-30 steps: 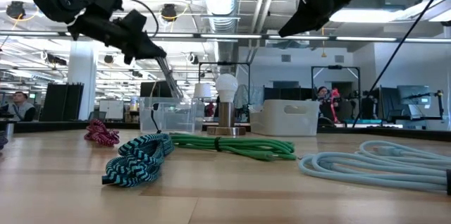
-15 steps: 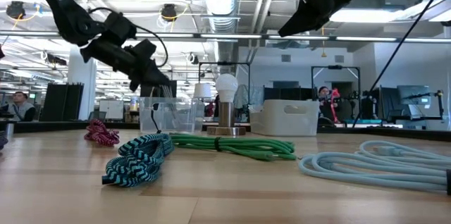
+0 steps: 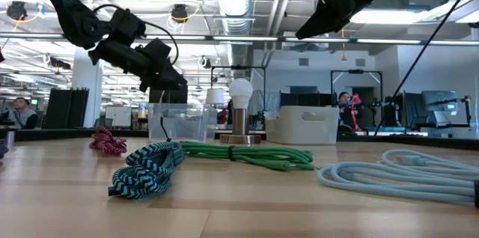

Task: Pick & Place USB Port
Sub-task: Put the right light blue charger cable into the gray bin

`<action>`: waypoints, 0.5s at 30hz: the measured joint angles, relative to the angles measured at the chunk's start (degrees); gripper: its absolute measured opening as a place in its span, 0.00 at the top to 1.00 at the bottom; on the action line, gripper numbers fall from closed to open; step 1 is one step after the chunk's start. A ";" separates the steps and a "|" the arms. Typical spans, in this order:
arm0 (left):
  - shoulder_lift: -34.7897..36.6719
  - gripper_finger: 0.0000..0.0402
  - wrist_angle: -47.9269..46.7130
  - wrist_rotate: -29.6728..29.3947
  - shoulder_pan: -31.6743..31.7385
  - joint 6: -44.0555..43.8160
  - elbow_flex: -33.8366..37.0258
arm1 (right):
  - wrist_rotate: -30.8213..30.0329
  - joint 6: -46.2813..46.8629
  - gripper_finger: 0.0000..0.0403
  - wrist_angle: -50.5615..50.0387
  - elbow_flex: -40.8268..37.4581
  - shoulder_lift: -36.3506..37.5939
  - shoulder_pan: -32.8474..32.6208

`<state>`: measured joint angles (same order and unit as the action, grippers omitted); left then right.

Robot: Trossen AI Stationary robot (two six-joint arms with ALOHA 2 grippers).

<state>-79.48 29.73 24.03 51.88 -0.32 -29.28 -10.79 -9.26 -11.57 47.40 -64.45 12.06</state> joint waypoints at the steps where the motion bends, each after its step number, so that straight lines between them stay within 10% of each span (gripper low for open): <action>1: 0.00 0.47 0.94 0.02 -0.23 0.02 0.00 | -0.01 -0.13 0.80 0.00 0.00 -0.02 0.09; 15: 11.25 0.57 9.34 4.04 -6.52 0.03 0.00 | 0.38 0.11 0.80 -1.90 -0.04 -0.04 1.22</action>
<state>-68.24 39.07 28.08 45.36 -0.29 -29.28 -10.41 -9.15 -13.47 47.35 -64.49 13.28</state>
